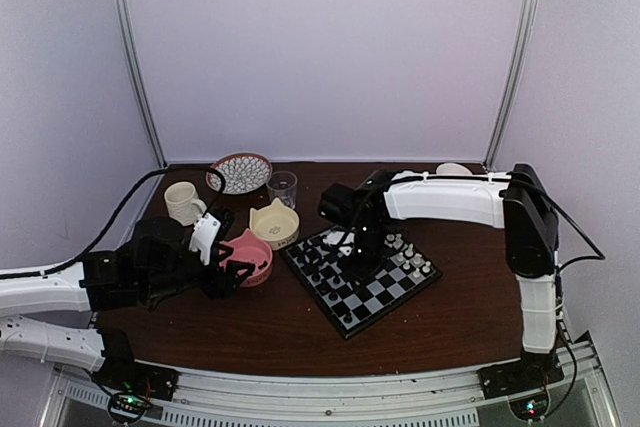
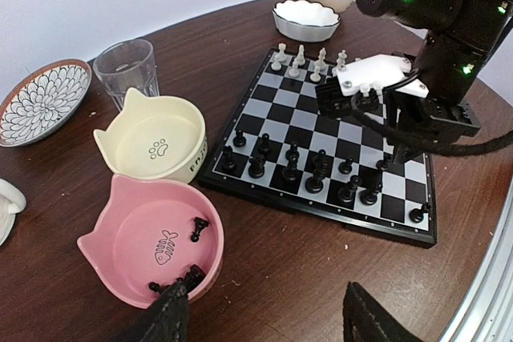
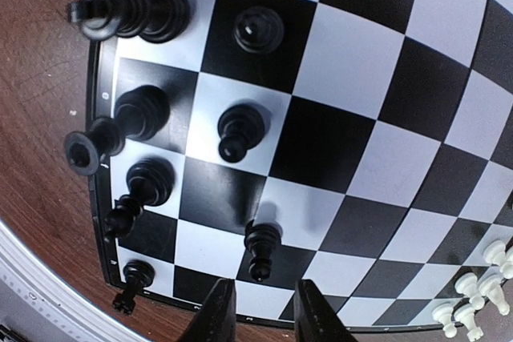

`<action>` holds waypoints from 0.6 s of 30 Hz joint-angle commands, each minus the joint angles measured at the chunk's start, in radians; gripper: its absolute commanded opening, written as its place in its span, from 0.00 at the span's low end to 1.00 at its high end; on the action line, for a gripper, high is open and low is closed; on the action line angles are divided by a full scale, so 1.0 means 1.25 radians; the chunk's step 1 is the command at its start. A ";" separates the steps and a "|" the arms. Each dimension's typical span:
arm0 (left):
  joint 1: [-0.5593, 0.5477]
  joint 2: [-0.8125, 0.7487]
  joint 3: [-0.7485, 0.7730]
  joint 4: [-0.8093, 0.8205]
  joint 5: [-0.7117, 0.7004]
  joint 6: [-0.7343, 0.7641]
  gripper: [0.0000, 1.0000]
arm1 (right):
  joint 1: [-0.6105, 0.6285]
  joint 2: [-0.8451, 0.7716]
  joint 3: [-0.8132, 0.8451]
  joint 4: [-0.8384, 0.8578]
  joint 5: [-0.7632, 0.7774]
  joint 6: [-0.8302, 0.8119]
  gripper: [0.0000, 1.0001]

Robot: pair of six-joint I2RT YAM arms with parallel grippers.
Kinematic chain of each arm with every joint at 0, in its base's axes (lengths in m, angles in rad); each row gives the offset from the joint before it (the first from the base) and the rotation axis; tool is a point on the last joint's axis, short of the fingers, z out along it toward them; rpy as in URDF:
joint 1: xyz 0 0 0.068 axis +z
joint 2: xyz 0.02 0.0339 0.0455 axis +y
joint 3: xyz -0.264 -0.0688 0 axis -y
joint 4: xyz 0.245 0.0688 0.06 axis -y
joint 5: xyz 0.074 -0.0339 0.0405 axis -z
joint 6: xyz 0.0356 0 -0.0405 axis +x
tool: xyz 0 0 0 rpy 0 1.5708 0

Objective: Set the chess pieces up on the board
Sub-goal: Place the pawn on the chessboard.

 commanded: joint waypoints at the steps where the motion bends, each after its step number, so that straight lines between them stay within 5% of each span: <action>1: 0.001 -0.015 -0.004 0.011 -0.002 0.002 0.66 | -0.002 -0.095 -0.054 0.070 0.018 0.001 0.32; 6: 0.001 -0.023 -0.006 0.007 -0.001 0.005 0.66 | -0.001 -0.182 -0.153 0.186 0.047 -0.003 0.42; 18: 0.000 -0.026 0.009 -0.024 -0.028 -0.002 0.66 | 0.022 -0.159 -0.185 0.229 0.093 -0.011 0.37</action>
